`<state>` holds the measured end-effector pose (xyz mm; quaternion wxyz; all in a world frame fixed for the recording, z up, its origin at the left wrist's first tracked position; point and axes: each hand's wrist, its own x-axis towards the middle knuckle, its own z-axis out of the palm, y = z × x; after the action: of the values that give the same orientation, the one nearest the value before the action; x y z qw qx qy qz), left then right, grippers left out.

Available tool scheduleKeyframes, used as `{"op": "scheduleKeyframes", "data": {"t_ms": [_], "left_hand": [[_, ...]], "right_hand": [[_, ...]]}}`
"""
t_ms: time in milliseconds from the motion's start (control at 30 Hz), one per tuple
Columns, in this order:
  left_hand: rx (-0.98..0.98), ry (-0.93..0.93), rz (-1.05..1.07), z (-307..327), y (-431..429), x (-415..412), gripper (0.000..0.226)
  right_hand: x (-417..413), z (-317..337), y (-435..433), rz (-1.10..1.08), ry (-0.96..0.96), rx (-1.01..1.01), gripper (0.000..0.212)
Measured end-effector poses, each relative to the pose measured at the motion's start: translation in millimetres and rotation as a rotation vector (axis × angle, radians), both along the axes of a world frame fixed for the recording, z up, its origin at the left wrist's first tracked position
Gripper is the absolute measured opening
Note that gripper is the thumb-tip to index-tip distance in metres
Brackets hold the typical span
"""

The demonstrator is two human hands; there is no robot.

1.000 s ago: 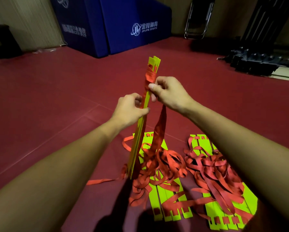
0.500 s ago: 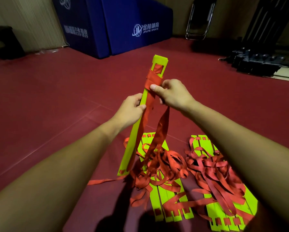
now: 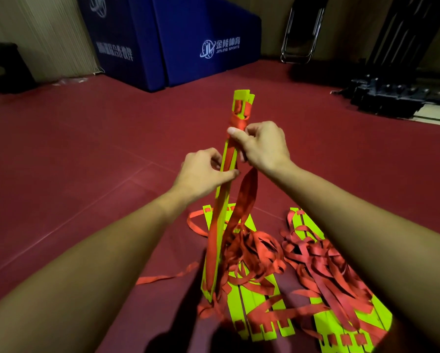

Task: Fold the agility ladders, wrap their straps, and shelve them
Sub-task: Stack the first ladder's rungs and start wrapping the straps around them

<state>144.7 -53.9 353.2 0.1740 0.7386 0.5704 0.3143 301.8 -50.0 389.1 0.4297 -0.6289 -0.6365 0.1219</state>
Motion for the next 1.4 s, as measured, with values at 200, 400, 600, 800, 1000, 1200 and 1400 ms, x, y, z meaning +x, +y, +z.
{"op": "scheduleKeyframes", "data": {"t_ms": [200, 400, 600, 800, 1000, 1200, 1400], "left_hand": [[-0.019, -0.027, -0.072, 7, 1, -5, 0.020], [-0.101, -0.155, -0.112, -3, 10, -3, 0.027], [-0.191, -0.327, -0.165, -14, 22, -6, 0.031], [-0.200, -0.342, -0.154, 7, 4, -2, 0.040], [0.034, 0.079, -0.032, 5, -2, -1, 0.032], [-0.042, 0.053, 0.003, 7, 0, -6, 0.020], [-0.037, -0.013, -0.013, 5, 5, -4, 0.017]], "right_hand": [[0, 6, -1, 0.394, 0.128, -0.109, 0.021], [3, 0, 5, 0.232, 0.135, -0.152, 0.040], [8, 2, 6, 0.243, 0.045, -0.131, 0.031], [2, 4, 1, 0.196, -0.031, -0.001, 0.040], [-4, 1, -2, 0.098, -0.062, 0.055, 0.051], [3, 8, -6, 0.393, 0.083, -0.144, 0.026], [12, 3, 1, 0.369, 0.111, -0.192, 0.015]]}}
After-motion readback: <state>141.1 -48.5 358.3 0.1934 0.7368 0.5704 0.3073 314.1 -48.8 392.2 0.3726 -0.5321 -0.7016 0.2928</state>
